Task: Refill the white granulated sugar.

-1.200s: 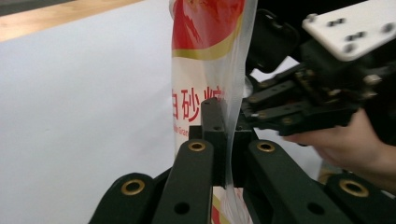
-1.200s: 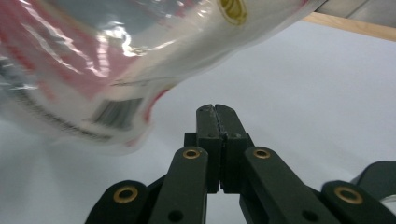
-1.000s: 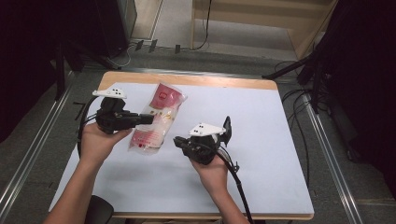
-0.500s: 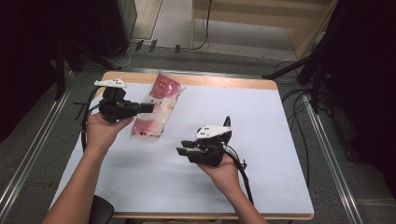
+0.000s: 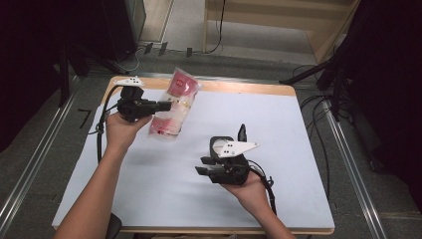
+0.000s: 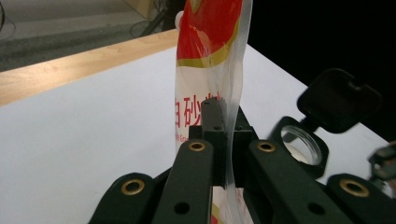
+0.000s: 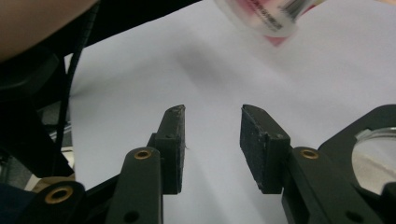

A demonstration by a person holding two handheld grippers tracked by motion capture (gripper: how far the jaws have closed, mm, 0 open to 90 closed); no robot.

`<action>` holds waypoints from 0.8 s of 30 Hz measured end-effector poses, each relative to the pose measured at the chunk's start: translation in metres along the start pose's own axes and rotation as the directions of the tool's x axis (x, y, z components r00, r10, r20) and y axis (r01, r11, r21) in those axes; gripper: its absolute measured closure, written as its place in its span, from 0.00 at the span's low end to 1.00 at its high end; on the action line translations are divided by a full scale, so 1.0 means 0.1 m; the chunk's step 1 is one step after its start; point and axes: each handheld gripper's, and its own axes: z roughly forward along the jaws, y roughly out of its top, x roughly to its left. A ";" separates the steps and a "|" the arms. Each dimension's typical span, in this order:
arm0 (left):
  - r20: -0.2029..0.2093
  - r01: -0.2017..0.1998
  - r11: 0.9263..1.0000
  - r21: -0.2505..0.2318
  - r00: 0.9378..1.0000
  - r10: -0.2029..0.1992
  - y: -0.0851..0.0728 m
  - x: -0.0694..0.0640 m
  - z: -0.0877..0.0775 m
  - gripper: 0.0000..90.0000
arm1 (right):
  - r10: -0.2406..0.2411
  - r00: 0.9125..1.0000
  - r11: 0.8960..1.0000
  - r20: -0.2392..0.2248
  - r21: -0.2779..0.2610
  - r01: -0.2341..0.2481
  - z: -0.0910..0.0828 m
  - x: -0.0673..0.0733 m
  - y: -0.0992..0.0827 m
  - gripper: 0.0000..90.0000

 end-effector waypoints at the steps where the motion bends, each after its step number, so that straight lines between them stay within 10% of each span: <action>1: -0.024 -0.015 1.000 -0.006 1.000 0.015 0.00 0.02 0.06 1.00 | 0.001 1.000 1.000 -0.008 -0.005 -0.001 -0.01 0.00 -0.01 0.68; 24: -0.044 -0.009 0.998 0.068 0.999 0.012 -0.24 0.19 0.33 1.00 | 0.021 1.000 1.000 0.020 0.014 -0.022 -0.07 -0.04 -0.18 0.67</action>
